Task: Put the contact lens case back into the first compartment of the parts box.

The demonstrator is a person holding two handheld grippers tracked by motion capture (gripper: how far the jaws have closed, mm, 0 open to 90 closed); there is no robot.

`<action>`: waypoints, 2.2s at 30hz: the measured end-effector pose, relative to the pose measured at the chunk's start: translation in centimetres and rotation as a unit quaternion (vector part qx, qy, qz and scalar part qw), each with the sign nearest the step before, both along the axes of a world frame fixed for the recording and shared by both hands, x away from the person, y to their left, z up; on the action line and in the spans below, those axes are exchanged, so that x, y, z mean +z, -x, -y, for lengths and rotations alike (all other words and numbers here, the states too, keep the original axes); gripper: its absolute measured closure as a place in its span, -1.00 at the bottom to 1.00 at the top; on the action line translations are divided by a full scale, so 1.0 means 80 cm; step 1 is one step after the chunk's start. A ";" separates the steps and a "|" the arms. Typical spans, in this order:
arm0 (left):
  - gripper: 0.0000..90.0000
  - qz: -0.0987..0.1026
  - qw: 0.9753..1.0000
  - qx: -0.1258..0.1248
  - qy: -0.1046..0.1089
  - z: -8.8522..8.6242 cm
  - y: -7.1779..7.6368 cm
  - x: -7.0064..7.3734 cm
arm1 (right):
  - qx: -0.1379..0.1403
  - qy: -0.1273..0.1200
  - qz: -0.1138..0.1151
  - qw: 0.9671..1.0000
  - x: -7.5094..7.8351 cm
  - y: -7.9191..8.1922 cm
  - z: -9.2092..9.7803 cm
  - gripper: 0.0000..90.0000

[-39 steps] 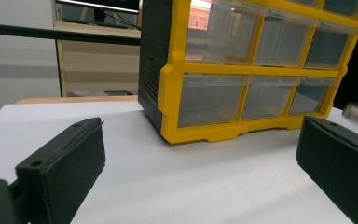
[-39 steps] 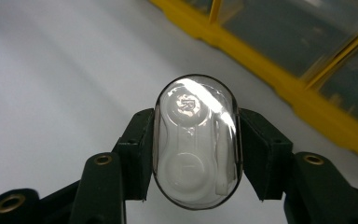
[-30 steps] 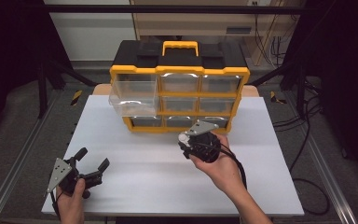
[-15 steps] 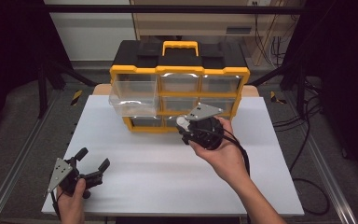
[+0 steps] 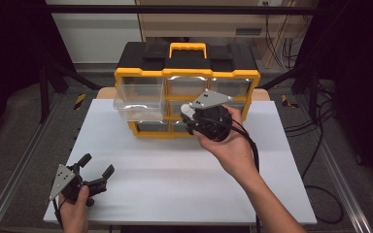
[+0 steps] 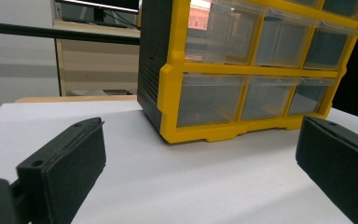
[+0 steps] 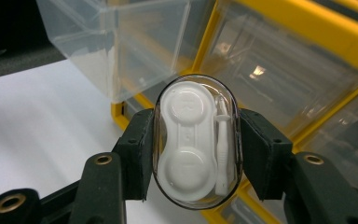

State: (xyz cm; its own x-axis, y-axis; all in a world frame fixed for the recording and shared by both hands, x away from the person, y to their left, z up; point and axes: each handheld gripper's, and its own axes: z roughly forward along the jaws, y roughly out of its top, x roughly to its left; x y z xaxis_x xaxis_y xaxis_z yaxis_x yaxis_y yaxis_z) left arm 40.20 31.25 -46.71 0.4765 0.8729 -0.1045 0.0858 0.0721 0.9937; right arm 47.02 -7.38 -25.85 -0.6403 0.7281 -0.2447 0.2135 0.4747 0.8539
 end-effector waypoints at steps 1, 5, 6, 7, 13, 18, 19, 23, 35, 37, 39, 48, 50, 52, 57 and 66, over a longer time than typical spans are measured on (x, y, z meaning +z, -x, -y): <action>-0.97 0.000 1.000 0.000 0.000 0.000 0.000 0.000 | -0.001 0.001 0.005 1.000 0.003 -0.002 -0.001 0.09; -0.97 0.001 1.000 0.001 0.001 -0.001 0.000 0.000 | -0.004 -0.004 0.018 1.000 0.016 -0.004 -0.005 0.09; -0.97 0.001 1.000 0.001 0.001 -0.001 0.000 0.000 | -0.005 -0.007 0.021 1.000 0.019 -0.005 -0.006 0.09; -0.97 0.000 1.000 0.001 0.002 -0.001 0.000 0.000 | -0.006 -0.010 0.025 1.000 0.023 -0.005 -0.007 0.09; -0.97 0.001 1.000 0.001 0.002 -0.001 0.000 0.000 | -0.007 -0.025 0.044 0.999 0.046 -0.006 -0.014 0.09; -0.97 0.000 1.000 0.001 0.002 -0.002 0.000 0.000 | -0.005 -0.041 0.060 0.997 0.061 -0.013 -0.023 0.09; -0.97 0.001 1.000 0.001 0.002 -0.002 0.000 0.000 | -0.004 -0.047 0.063 0.997 0.064 -0.015 -0.025 0.09; -0.97 0.001 1.000 0.002 0.005 -0.003 0.000 0.001 | 0.005 -0.071 0.073 0.995 0.073 -0.022 -0.040 0.09; -0.97 0.001 1.000 0.004 0.008 -0.006 0.001 0.001 | 0.008 -0.089 0.085 0.992 0.086 -0.024 -0.062 0.09; -0.97 0.001 1.000 0.004 0.008 -0.005 0.001 0.001 | 0.007 -0.093 0.083 0.992 0.087 -0.026 -0.064 0.09; -0.97 0.002 1.000 0.004 0.007 -0.005 0.001 0.001 | 0.006 -0.097 0.080 0.992 0.089 -0.028 -0.065 0.09; -0.97 0.002 1.000 0.005 0.006 -0.005 0.001 0.001 | 0.004 -0.110 0.069 0.992 0.093 -0.034 -0.067 0.09; -0.97 0.002 1.000 0.004 0.005 -0.005 0.000 0.001 | 0.004 -0.112 0.067 0.991 0.093 -0.034 -0.068 0.09; -0.97 0.002 1.000 0.005 0.004 -0.005 0.000 0.001 | 0.005 -0.113 0.065 0.991 0.093 -0.035 -0.068 0.09; -0.97 0.002 1.000 0.004 -0.003 -0.003 0.000 0.001 | 0.005 -0.114 0.064 0.991 0.094 -0.036 -0.069 0.09; -0.97 0.002 1.000 0.002 -0.004 -0.002 0.000 0.001 | 0.005 -0.110 0.063 0.992 0.096 -0.036 -0.072 0.09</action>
State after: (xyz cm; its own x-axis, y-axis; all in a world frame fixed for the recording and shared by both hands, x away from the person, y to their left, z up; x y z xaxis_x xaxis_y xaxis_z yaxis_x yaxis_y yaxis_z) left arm 40.21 31.39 -46.67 0.4728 0.8759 -0.0957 0.0808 0.0650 0.9946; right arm 49.91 -1.61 -18.20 -0.6215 0.7672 -0.1587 0.0944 0.2744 0.9570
